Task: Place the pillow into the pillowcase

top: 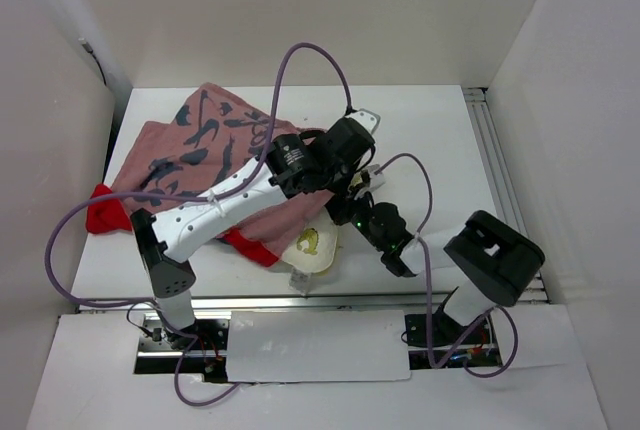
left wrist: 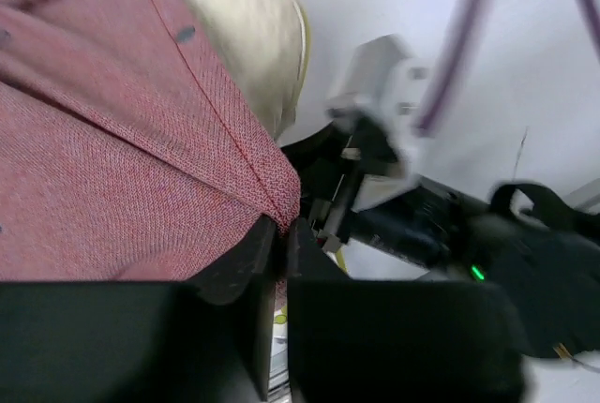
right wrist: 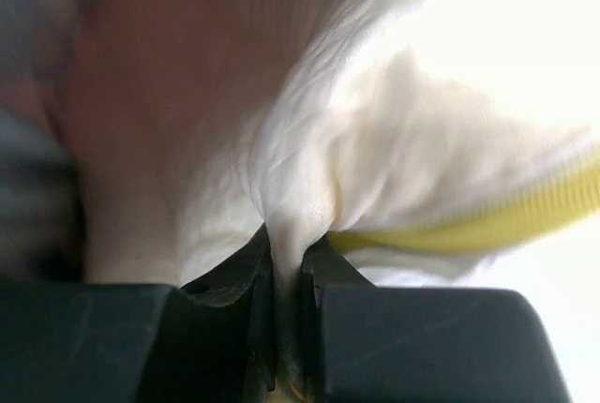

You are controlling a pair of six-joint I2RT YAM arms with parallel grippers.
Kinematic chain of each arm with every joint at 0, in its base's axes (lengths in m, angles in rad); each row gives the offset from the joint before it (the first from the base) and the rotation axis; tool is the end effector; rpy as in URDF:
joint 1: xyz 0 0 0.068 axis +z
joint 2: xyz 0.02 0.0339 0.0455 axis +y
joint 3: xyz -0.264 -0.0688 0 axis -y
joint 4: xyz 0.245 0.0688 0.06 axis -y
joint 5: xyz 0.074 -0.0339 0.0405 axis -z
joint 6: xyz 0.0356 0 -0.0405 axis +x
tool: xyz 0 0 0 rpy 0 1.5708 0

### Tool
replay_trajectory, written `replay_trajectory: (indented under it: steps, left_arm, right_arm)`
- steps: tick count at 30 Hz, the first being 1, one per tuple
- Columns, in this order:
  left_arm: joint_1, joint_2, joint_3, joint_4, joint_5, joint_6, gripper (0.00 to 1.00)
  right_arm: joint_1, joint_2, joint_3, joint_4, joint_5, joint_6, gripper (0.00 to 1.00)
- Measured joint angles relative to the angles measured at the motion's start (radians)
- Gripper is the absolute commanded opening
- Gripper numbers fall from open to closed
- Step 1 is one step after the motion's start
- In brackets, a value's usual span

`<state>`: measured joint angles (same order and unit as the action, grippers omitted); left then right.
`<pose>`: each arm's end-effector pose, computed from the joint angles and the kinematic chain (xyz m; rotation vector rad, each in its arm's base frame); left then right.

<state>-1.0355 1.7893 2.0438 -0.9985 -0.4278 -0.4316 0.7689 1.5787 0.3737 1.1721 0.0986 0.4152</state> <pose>0.2053 -0.3172 0.4189 0.4626 2.2034 -0.2966 0.2002 0.1888 0.1666 -0.2149 1.6546 0.8317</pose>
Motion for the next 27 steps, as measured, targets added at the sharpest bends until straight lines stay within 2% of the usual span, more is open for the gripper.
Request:
replay_trajectory:
  steps: [1, 2, 3, 4, 6, 9, 12, 13, 14, 17, 21, 24, 27]
  left_arm:
    - [0.010, -0.004, -0.024, 0.007, 0.010, -0.013, 0.59]
    - [0.023, -0.010, -0.052, 0.019, 0.022, -0.021, 0.87]
    - [0.039, -0.013, -0.077, 0.034, 0.050, -0.038, 1.00]
    - [0.050, -0.016, -0.104, 0.053, 0.069, -0.063, 1.00]
    - [0.061, -0.027, -0.149, 0.122, 0.093, -0.100, 1.00]
    - [0.053, -0.097, -0.272, 0.180, 0.083, -0.156, 1.00]
    - [0.033, -0.231, -0.468, 0.163, 0.053, -0.242, 1.00]
    - [0.028, -0.278, -0.533, 0.148, 0.045, -0.274, 1.00]
    - [0.022, -0.334, -0.608, 0.140, 0.037, -0.313, 1.00]
    - [-0.010, -0.478, -0.813, 0.101, 0.022, -0.449, 1.00]
    - [-0.078, -0.582, -1.026, 0.048, 0.016, -0.657, 1.00]
    - [-0.099, -0.566, -1.130, -0.003, 0.016, -0.782, 1.00]
    - [-0.101, -0.502, -1.149, -0.031, -0.004, -0.863, 1.00]
  right_arm:
    - [0.000, -0.024, 0.000, -0.012, 0.040, 0.019, 0.00]
    - [0.001, -0.054, -0.002, -0.019, 0.074, 0.037, 0.00]
    - [0.001, -0.089, -0.002, -0.031, 0.108, 0.055, 0.00]
    - [0.001, -0.123, -0.002, -0.051, 0.139, 0.070, 0.00]
    - [0.001, -0.164, -0.007, -0.099, 0.178, 0.098, 0.07]
    - [-0.005, -0.172, -0.008, -0.177, 0.203, 0.128, 0.30]
    - [-0.030, -0.160, 0.008, -0.261, 0.210, 0.150, 0.71]
    - [-0.040, -0.155, 0.020, -0.286, 0.214, 0.148, 0.89]
    - [-0.046, -0.151, 0.032, -0.310, 0.217, 0.146, 0.98]
    - [-0.047, -0.150, 0.086, -0.417, 0.212, 0.126, 1.00]
    - [-0.048, -0.209, 0.125, -0.616, 0.214, 0.111, 1.00]
    - [-0.046, -0.311, 0.130, -0.779, 0.203, 0.067, 1.00]
    - [-0.020, -0.402, 0.153, -0.929, 0.191, 0.010, 1.00]
